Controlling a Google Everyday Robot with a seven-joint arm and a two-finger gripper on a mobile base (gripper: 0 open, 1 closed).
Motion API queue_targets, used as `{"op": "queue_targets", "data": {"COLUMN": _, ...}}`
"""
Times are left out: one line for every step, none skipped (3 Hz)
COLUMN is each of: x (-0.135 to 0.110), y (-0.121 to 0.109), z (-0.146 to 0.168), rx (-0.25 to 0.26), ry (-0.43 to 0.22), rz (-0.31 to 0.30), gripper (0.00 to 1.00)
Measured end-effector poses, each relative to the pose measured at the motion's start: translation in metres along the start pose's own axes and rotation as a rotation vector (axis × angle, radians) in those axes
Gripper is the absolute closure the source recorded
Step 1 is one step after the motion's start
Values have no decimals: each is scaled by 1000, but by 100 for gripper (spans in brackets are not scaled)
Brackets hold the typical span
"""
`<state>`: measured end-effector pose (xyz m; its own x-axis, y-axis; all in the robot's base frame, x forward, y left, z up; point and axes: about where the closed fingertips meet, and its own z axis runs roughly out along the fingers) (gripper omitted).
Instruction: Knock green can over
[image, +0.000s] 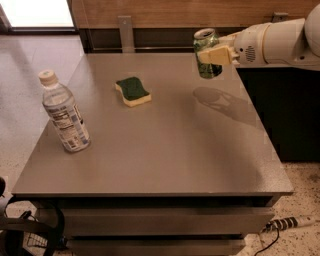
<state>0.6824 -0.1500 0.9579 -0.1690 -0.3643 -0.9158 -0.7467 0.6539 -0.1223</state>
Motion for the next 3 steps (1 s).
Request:
{"op": "queue_targets", "data": {"x": 1, "y": 5, "z": -5, "rx": -49, "ry": 95, "rz": -30, "gripper": 100}}
{"op": "queue_targets", "data": {"x": 8, "y": 18, "z": -11, "rx": -109, "ry": 229, "rz": -62, "gripper": 100}}
{"op": "queue_targets", "data": {"x": 15, "y": 28, "z": -15, "rx": -145, "ry": 342, "rz": -92, "gripper": 100}}
